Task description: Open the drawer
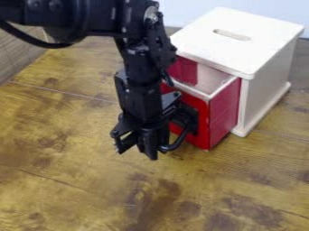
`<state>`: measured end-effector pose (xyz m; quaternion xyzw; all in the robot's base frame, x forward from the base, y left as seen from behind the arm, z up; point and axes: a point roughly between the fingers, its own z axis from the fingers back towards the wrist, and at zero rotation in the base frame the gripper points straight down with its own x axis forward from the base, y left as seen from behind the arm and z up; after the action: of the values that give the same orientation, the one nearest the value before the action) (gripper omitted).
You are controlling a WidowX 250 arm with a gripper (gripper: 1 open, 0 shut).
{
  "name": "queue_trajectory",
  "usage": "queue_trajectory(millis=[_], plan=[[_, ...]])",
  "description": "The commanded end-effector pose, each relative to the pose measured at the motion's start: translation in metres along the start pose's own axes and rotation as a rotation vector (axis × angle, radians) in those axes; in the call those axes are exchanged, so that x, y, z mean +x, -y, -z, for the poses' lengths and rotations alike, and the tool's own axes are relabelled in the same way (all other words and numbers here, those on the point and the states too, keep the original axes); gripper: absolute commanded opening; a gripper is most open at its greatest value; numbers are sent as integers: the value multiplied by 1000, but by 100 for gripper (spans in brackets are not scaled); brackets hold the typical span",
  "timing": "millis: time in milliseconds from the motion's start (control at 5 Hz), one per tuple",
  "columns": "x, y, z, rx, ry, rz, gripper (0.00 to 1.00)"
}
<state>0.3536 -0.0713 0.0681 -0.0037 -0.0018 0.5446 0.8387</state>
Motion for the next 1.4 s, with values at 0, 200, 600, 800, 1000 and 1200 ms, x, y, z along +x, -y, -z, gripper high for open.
queue_trajectory(millis=[0, 200, 600, 800, 1000, 1200], plan=[[47, -39, -9, 49, 35, 55, 0], [39, -43, -1, 58, 24, 31, 0], [23, -49, 15, 75, -13, -31, 0], [14, -53, 13, 86, -39, -57, 0], [4, -57, 13, 102, -74, -82, 0], [9, -54, 20, 111, -89, -15, 100]])
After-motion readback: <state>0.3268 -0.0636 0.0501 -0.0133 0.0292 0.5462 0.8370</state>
